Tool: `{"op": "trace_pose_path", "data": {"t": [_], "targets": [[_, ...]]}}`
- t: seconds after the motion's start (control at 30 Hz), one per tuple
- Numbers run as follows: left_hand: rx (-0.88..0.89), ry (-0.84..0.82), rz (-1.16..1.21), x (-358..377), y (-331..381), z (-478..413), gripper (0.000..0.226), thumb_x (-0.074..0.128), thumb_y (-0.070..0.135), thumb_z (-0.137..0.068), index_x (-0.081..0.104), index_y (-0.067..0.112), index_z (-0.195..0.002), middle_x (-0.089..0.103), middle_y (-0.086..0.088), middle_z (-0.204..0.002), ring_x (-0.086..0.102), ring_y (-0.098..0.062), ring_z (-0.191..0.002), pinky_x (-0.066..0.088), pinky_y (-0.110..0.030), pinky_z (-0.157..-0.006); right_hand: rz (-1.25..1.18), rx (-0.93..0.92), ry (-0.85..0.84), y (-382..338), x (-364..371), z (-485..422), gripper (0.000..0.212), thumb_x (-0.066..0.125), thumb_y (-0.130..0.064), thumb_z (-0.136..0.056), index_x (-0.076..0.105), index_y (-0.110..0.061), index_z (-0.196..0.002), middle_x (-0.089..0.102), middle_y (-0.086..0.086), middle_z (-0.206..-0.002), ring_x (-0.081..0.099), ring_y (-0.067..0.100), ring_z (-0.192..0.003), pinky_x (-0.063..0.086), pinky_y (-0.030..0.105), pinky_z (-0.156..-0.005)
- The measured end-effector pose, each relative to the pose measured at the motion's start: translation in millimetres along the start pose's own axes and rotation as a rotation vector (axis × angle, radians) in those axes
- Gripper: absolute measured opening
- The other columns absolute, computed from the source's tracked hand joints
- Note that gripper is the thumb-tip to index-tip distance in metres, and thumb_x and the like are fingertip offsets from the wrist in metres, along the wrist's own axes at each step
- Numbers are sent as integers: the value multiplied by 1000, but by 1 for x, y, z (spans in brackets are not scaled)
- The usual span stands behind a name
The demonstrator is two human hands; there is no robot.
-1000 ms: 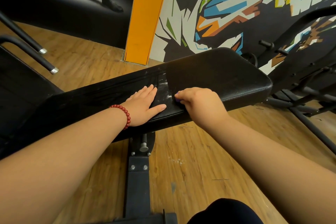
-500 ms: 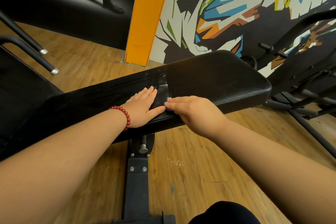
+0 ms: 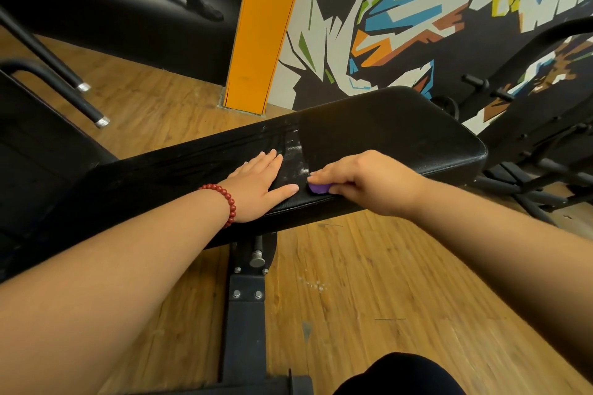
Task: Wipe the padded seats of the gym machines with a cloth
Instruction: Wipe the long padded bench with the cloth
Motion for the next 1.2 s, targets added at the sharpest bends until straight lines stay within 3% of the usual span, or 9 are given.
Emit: {"op": "trace_pose_path", "data": {"t": [0.2,0.33,0.43,0.63,0.87,1.2], "targets": [[7,9,-34,-2,-18,11,74,27,56,-98,-3,19,-155,-9,5,-162,-7,-12,-149,5,-37,-119,-46,99,-10,13,-10,-1,40,61,-12,-93,60,-31,-128,62,-11,-129,55,5,-120,41,27,-107],[-7,10,-23,0,-20,14,71,27,53,-100,-3,19,-155,-10,6,-162,-7,-11,-148,5,-37,-119,-38,-3,-38,-9,10,-23,40,60,-13,-94,59,-27,-131,60,-7,-132,52,7,-124,35,20,-107],[6,16,-5,2,-22,15,69,26,51,-101,-3,20,-155,-11,6,-162,-7,-11,-148,3,-33,-118,-45,-89,-70,-9,13,-31,39,61,-12,-93,61,-25,-130,62,-6,-130,54,8,-124,37,25,-109],[21,33,-7,6,-27,14,68,25,51,-101,-4,21,-155,-11,7,-161,-8,-9,-148,1,-30,-117,-111,-27,-75,9,-3,-14,35,65,-13,-90,66,-25,-123,65,-9,-124,57,3,-119,42,28,-107],[22,46,10,8,-30,15,65,25,48,-102,-3,20,-155,-10,7,-162,-8,-9,-148,1,-30,-117,-85,-95,-92,-23,19,-45,34,61,-16,-93,64,-24,-126,65,-8,-126,56,7,-120,40,27,-107],[24,67,3,14,-34,10,65,23,46,-103,-1,17,-155,-7,2,-162,-6,-13,-149,4,-36,-122,-76,68,-81,-11,5,-25,34,62,-17,-92,64,-27,-125,64,-8,-127,57,8,-118,42,28,-106]]}}
Point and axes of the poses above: each hand's wrist, its own z-axis away from the middle knuckle, its own x-axis out of the palm, y = z × x, the point moved 1 cm from there along -z, towards the middle knuckle
